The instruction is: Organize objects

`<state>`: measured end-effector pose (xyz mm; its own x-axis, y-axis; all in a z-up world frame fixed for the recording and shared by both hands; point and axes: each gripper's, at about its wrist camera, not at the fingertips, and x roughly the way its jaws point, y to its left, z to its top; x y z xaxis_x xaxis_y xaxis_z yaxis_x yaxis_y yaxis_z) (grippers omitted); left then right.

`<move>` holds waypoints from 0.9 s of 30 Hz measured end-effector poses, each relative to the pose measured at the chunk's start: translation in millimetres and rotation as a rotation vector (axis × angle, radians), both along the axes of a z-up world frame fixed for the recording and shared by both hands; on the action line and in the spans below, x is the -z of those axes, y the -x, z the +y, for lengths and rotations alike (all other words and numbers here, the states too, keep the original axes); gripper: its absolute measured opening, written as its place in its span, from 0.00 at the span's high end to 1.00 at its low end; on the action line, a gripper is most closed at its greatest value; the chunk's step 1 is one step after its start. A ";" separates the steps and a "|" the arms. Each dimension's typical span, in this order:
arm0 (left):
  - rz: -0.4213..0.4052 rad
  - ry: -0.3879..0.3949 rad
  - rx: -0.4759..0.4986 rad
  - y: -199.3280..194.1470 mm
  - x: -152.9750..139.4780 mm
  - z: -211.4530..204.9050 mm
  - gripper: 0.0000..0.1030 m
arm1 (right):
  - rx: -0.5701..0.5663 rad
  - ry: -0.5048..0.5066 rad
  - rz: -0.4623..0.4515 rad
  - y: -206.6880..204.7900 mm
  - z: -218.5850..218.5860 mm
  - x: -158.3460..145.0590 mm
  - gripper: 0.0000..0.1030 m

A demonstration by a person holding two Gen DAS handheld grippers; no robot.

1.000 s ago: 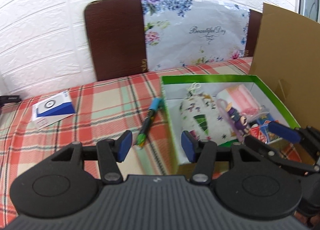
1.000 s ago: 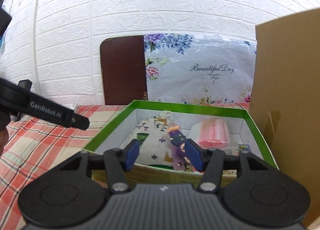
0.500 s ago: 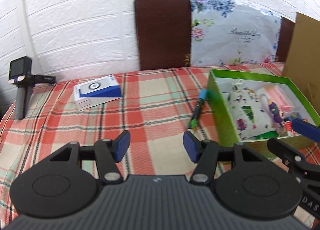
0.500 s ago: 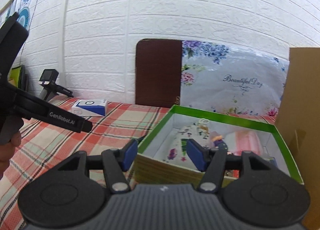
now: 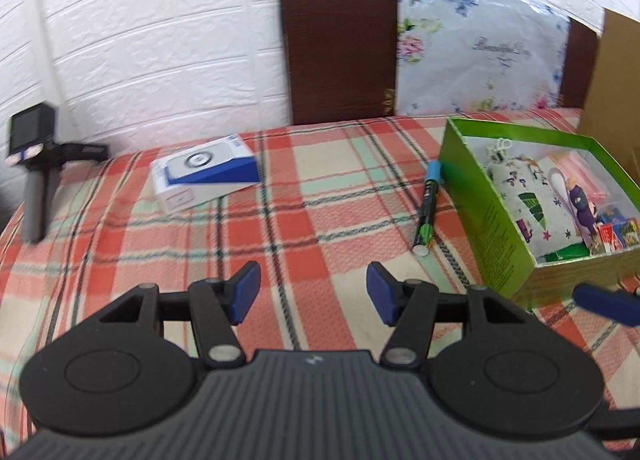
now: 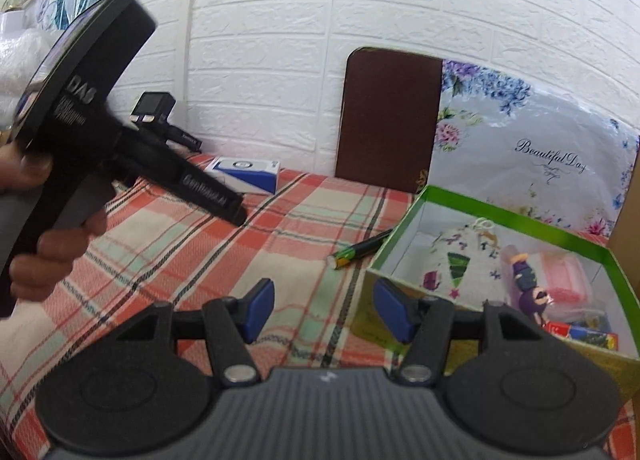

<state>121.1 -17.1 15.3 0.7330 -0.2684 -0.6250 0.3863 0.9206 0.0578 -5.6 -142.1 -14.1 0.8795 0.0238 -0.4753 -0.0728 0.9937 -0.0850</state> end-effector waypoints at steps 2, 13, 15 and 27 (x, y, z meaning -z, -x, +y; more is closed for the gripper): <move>0.008 0.015 0.048 -9.2 0.4 -2.9 0.41 | 0.003 -0.005 0.013 -0.8 -1.1 4.0 0.45; 0.079 0.032 0.326 -53.8 32.4 -61.6 0.46 | 0.052 -0.038 0.062 -10.7 -25.7 15.8 0.45; 0.100 0.029 0.353 -58.8 40.1 -71.0 0.53 | 0.055 -0.037 0.064 -12.8 -28.7 16.5 0.44; 0.174 0.084 0.186 -33.6 53.0 -26.0 0.84 | 0.032 -0.055 0.057 -12.7 -25.3 14.2 0.44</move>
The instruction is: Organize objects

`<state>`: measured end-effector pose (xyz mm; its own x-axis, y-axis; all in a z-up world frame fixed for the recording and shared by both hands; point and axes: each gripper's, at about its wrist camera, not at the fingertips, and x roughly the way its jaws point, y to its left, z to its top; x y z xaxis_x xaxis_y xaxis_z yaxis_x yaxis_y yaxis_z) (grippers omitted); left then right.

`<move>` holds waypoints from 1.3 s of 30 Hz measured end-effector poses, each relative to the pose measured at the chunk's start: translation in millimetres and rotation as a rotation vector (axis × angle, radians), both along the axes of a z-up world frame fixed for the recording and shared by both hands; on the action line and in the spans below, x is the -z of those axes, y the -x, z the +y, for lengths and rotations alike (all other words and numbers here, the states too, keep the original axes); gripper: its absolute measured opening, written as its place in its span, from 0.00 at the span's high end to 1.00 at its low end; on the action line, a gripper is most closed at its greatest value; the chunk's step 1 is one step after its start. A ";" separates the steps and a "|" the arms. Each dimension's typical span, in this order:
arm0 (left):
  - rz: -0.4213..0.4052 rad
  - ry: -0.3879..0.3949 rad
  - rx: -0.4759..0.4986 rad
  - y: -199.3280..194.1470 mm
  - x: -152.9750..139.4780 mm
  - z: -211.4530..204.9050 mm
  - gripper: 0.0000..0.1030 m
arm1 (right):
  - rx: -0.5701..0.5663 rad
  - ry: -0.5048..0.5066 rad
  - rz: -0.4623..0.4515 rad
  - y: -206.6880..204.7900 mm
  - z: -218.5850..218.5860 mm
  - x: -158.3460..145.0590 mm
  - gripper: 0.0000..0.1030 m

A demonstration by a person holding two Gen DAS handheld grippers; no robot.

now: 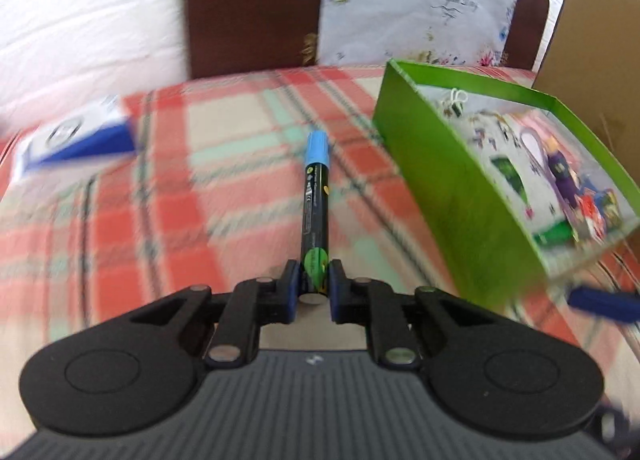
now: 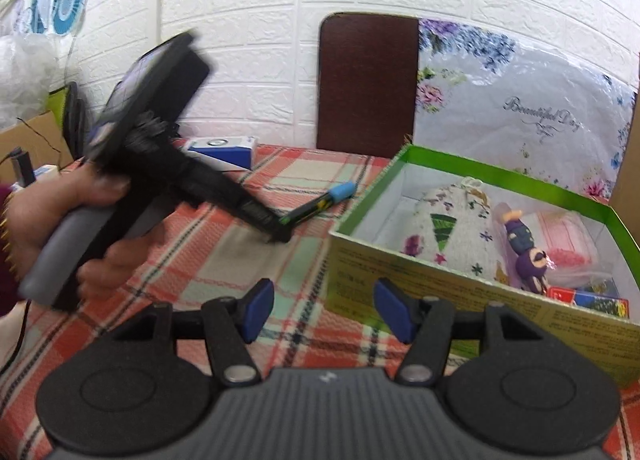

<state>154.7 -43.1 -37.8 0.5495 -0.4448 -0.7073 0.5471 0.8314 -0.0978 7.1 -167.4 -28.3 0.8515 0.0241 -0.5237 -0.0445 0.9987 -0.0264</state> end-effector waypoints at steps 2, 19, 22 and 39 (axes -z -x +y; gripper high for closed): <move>0.031 0.029 -0.043 21.5 1.4 24.9 0.83 | -0.023 0.000 -0.005 1.8 6.1 -1.2 0.44; 0.108 0.152 -0.218 46.2 -50.2 113.1 0.41 | -0.203 -0.135 0.113 -25.5 67.0 4.5 0.44; 0.106 0.135 -0.205 40.2 -47.3 101.5 0.41 | -0.194 -0.140 0.159 -48.3 79.8 15.3 0.45; 0.229 0.111 -0.221 30.1 -6.9 57.8 0.69 | -0.203 -0.389 0.205 -29.0 47.8 23.3 0.83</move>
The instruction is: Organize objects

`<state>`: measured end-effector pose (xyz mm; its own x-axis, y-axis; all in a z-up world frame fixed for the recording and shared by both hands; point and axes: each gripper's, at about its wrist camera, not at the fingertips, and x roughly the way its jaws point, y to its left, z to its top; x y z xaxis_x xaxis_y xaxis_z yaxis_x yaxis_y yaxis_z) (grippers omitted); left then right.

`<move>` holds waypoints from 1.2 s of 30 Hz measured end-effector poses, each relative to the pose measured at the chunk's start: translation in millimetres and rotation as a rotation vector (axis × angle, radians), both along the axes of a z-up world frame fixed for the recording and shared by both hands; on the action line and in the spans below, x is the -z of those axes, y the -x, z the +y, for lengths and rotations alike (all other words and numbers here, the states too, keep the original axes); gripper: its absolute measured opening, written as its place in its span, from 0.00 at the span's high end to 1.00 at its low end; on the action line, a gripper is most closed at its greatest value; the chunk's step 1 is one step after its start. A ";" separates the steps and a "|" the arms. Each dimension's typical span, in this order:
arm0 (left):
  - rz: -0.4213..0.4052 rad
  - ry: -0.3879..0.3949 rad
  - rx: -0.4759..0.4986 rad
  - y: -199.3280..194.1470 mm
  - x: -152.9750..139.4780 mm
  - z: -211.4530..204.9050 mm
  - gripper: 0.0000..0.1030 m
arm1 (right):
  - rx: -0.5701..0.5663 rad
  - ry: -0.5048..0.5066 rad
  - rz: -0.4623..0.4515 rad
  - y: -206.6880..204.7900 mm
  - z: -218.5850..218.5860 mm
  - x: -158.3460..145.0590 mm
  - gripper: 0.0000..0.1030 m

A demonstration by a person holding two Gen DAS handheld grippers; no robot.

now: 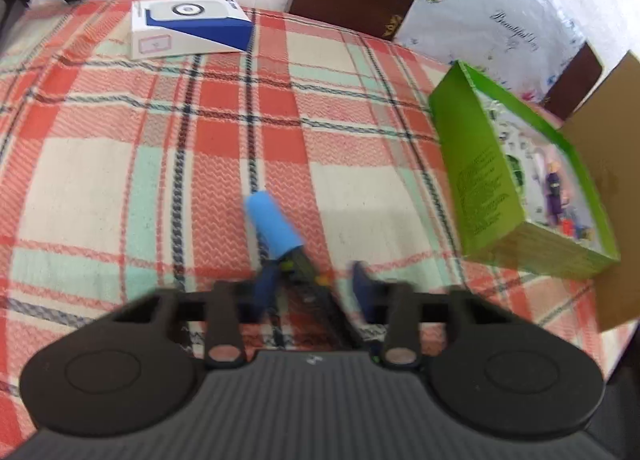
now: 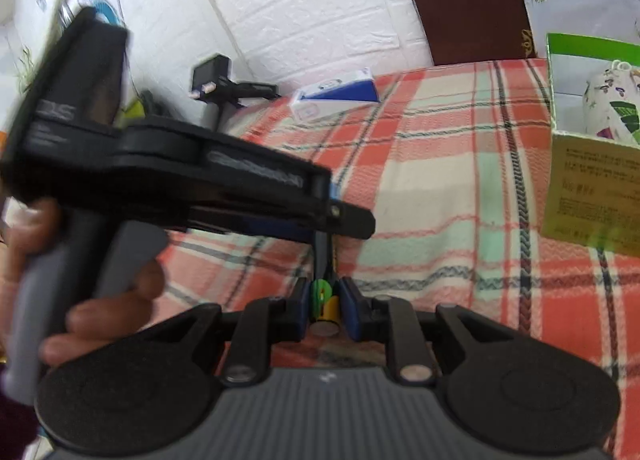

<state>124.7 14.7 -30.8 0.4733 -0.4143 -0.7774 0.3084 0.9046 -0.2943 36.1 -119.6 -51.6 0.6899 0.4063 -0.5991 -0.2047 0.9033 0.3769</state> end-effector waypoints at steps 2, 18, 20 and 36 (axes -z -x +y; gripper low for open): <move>0.002 0.026 -0.003 -0.1 -7.8 -2.1 0.71 | 0.002 0.018 -0.020 4.8 -1.3 -4.4 0.83; -0.236 0.017 0.331 -2.7 -88.7 -180.2 0.78 | 0.376 0.112 -0.285 29.5 -116.4 -55.8 0.83; -0.235 -0.007 0.344 -6.5 -84.5 -198.1 0.77 | 0.404 0.104 -0.268 26.5 -134.3 -51.7 0.83; -0.318 -0.189 0.218 3.1 -76.0 -167.1 0.75 | 0.439 0.072 -0.258 31.5 -144.1 -40.5 0.71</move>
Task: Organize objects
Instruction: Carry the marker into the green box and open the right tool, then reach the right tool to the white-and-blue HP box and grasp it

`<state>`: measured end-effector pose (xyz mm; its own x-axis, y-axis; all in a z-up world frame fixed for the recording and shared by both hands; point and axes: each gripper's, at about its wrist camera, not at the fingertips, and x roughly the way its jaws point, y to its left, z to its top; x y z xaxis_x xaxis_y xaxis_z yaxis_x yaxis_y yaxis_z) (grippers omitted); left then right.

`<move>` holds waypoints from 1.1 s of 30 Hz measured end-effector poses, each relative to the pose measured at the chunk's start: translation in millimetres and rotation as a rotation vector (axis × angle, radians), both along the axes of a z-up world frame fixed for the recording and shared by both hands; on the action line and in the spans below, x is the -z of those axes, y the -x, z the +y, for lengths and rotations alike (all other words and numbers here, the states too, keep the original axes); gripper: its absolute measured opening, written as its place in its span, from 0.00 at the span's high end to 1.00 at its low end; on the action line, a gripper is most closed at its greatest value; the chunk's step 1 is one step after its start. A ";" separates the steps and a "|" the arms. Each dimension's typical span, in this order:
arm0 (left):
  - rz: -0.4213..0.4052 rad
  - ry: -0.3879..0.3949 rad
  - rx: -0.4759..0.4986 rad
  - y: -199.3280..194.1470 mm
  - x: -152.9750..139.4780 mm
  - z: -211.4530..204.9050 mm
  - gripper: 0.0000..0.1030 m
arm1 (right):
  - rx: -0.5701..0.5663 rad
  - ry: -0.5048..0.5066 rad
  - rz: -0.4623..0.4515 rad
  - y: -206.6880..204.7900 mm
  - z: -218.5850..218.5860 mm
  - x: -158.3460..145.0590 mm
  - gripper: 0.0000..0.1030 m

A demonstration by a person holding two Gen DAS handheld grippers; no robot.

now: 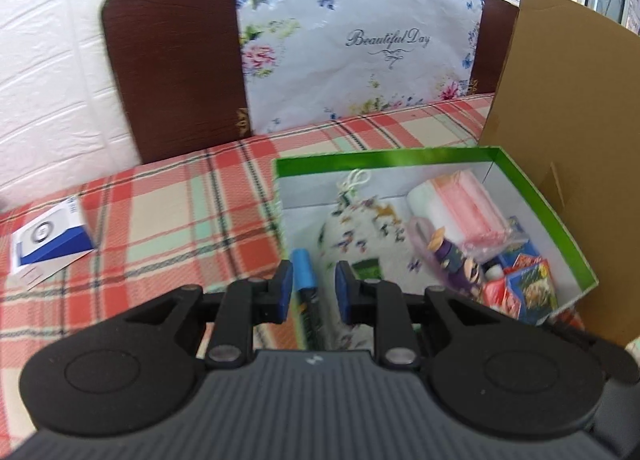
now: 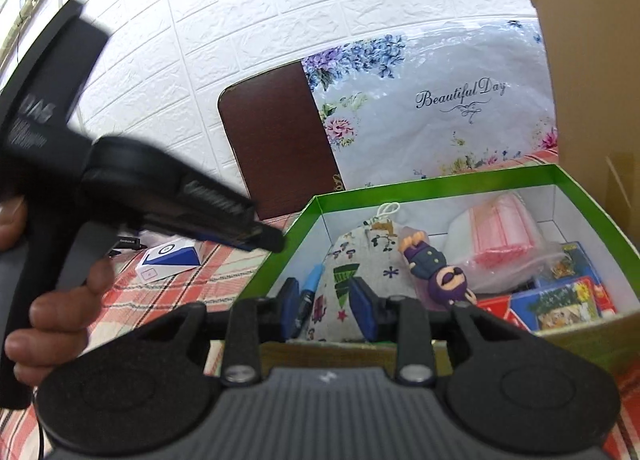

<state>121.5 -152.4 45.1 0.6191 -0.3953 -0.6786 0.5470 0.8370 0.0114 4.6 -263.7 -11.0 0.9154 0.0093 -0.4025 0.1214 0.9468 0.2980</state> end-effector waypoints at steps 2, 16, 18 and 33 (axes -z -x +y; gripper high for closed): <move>-0.025 -0.022 -0.018 9.0 -0.4 10.7 0.72 | 0.009 -0.001 -0.004 6.3 1.8 -2.4 0.69; -0.081 -0.056 -0.177 40.9 8.7 99.5 0.51 | -0.061 0.070 0.016 21.0 54.3 -14.9 0.65; -0.086 -0.058 -0.199 41.8 11.6 109.3 0.51 | -0.077 0.086 0.021 19.8 64.3 -15.4 0.64; -0.061 -0.044 -0.345 25.1 34.3 177.7 0.41 | -0.182 0.181 0.084 -0.9 121.0 -9.2 0.58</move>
